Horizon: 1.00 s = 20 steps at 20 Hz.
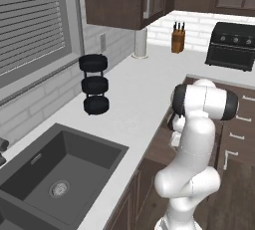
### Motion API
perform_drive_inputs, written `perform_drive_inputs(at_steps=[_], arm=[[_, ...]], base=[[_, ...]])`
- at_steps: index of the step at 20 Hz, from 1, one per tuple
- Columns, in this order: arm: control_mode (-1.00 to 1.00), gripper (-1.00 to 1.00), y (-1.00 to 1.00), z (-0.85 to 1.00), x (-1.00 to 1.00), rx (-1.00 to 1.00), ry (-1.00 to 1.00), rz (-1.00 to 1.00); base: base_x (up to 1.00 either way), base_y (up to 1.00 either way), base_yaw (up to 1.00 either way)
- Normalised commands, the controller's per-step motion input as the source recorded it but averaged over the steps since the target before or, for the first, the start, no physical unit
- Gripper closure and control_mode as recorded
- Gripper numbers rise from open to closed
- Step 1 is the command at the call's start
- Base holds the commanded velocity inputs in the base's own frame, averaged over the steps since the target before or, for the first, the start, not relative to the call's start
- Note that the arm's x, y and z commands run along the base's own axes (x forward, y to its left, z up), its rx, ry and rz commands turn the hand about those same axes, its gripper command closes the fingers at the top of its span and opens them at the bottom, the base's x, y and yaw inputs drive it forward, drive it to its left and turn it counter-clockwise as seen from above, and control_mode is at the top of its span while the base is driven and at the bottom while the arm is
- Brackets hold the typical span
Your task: Take a straw from the drawer in front and place it inside the glass cup on the dining counter.
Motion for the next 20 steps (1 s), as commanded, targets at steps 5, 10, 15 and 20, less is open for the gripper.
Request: perform_drive_inputs(at_steps=[5, 10, 15, 20], arm=[[-1.0, -1.0, -0.06, -0.29, 0.16, 0.0, -0.02, 0.02], [-1.0, -1.0, -0.04, -0.31, 0.13, 0.0, -0.06, 0.03], [-1.0, -1.0, 0.0, -0.19, 0.18, 0.0, -0.02, 0.04], [-1.0, -1.0, 0.0, -0.01, 0.16, 0.0, 0.0, 0.05]], base=[[0.0, 0.0, 0.0], [0.0, 0.0, 0.0], [0.0, 0.0, 0.0], [0.0, 0.0, 0.0]])
